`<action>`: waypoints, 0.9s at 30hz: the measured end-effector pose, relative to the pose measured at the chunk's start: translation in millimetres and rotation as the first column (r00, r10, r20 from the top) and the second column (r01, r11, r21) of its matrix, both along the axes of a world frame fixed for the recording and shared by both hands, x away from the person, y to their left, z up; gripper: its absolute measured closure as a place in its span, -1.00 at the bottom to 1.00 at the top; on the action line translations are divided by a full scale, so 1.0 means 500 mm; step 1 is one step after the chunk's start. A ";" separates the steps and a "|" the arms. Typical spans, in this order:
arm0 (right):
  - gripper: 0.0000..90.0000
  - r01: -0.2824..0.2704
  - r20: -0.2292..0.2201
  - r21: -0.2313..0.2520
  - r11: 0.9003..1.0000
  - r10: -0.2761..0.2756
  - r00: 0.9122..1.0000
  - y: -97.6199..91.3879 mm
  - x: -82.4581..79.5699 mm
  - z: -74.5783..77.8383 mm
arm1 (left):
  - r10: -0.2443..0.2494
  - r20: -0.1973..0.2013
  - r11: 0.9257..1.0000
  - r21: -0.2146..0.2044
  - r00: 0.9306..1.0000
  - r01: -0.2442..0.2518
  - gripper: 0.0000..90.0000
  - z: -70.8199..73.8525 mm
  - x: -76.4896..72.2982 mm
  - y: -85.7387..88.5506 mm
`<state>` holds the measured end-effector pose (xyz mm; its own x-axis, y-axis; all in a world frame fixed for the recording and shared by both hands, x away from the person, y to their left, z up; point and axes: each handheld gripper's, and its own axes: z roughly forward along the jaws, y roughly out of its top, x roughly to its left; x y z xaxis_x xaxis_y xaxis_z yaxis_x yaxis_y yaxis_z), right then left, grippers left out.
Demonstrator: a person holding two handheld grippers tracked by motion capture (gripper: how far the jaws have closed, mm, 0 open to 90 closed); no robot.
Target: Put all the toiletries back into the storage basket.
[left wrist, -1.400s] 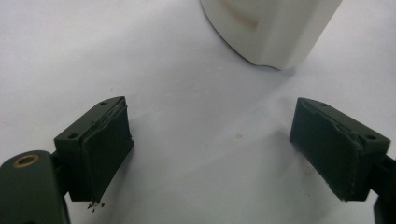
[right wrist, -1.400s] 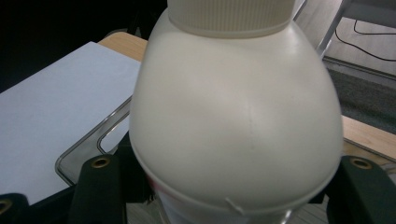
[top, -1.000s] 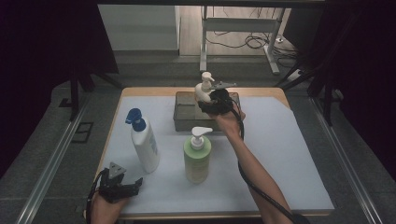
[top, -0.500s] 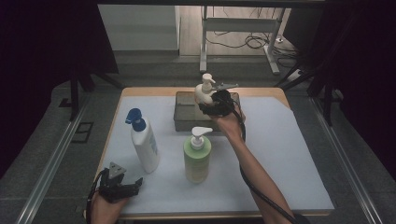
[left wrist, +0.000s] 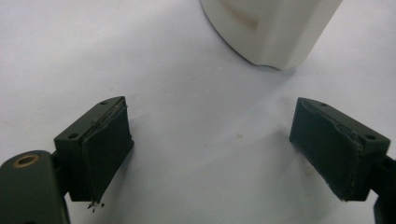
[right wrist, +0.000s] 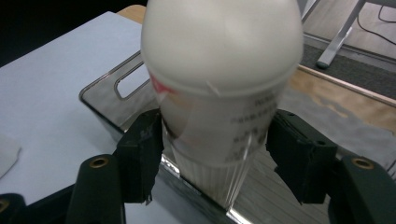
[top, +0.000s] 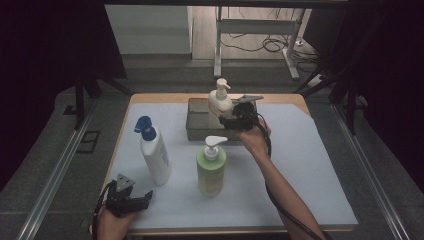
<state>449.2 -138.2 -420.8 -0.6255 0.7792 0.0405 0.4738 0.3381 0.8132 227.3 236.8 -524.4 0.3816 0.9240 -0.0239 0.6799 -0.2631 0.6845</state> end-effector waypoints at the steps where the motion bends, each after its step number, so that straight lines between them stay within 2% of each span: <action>1: -0.11 -0.002 -0.001 0.004 1.000 0.002 1.000 -0.004 -0.004 0.000 | 0.000 0.000 1.000 0.000 1.000 0.000 -0.73 0.000 0.000 0.000; 7: 0.11 -0.009 -0.014 0.015 1.000 0.010 1.000 -0.032 -0.019 0.003 | 0.000 0.000 1.000 0.000 1.000 0.000 -0.73 0.000 0.000 0.000; 12: 0.32 0.007 -0.016 0.000 1.000 -0.007 1.000 -0.054 -0.026 0.002 | 0.000 0.000 1.000 0.000 1.000 0.000 -0.73 0.000 0.000 0.000; 15: 0.49 0.031 -0.022 -0.015 0.999 -0.031 0.999 -0.063 -0.021 -0.003 | -0.001 0.000 1.000 0.001 1.000 0.001 -0.73 0.000 0.000 0.000; 20: 0.78 0.067 -0.037 -0.014 0.998 -0.068 0.997 -0.070 -0.002 -0.010 | 0.000 -0.001 1.000 0.000 1.000 0.000 -0.73 0.000 0.000 0.000; 21: 0.89 0.078 -0.042 -0.013 0.997 -0.078 0.996 -0.070 0.007 -0.014 | 0.000 -0.001 1.000 0.000 1.000 0.000 -0.73 0.000 0.000 0.000; 24: 1.00 0.090 -0.054 -0.011 0.996 -0.091 0.994 -0.065 0.022 -0.024 | -0.001 0.000 1.000 0.001 1.000 0.001 -0.73 0.000 0.000 0.000; 27: 1.00 0.097 -0.057 -0.013 0.995 -0.097 0.994 -0.061 0.030 -0.029 | -0.001 0.000 1.000 0.001 1.000 0.001 -0.73 0.000 0.000 0.000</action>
